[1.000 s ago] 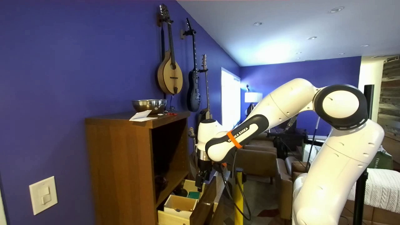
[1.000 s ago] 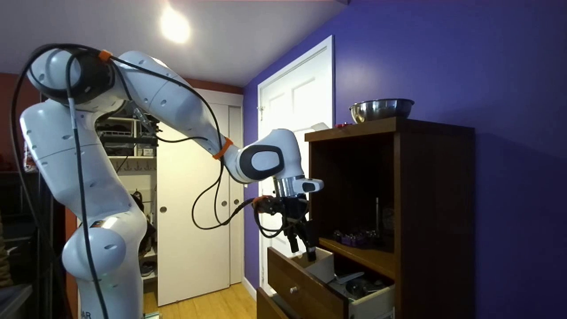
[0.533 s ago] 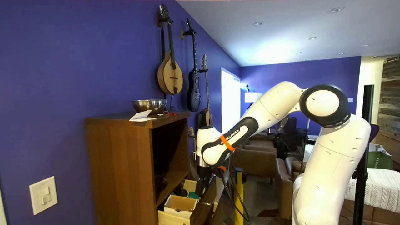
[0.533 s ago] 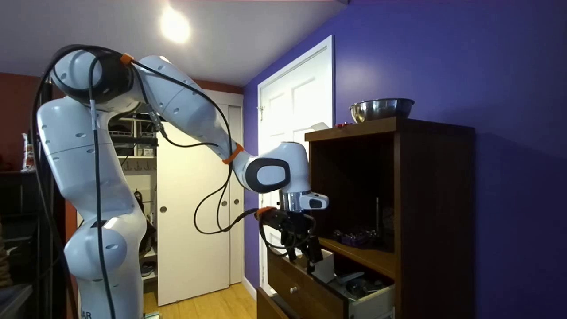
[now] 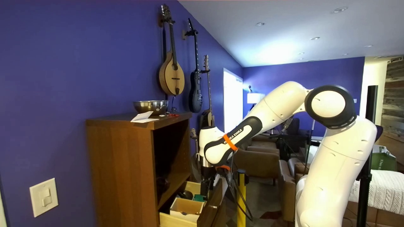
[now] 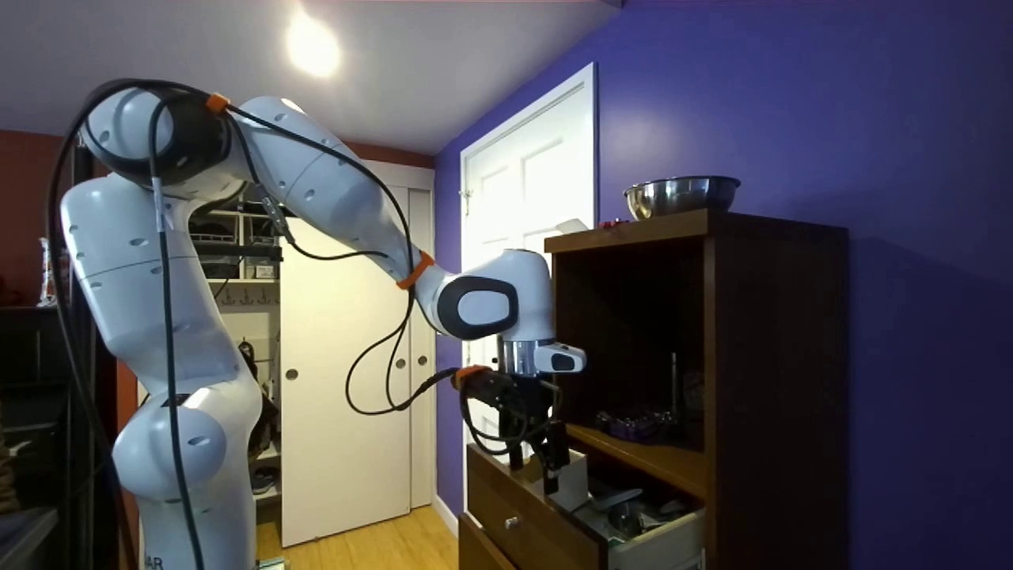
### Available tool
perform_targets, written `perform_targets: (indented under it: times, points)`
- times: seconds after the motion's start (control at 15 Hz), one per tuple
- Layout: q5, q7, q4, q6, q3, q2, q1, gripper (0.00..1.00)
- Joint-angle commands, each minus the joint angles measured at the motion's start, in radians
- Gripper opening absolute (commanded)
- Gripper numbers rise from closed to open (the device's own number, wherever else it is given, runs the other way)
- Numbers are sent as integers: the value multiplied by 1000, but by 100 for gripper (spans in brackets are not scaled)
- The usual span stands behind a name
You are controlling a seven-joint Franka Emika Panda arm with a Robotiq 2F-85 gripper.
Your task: Open the top drawer fully
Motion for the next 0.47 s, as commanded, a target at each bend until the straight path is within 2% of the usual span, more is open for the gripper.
perform_targets:
  times: [0.0, 0.07, 0.13, 0.4]
  points:
    - [8, -33, -67, 150, -12, -92, -1, 100]
    - [-11, -20, -65, 150, -7, -110, -10, 100]
    - [0, -7, -24, 117, -2, -37, -2, 100]
    - [-1, -7, -36, 128, -3, -86, -4, 100]
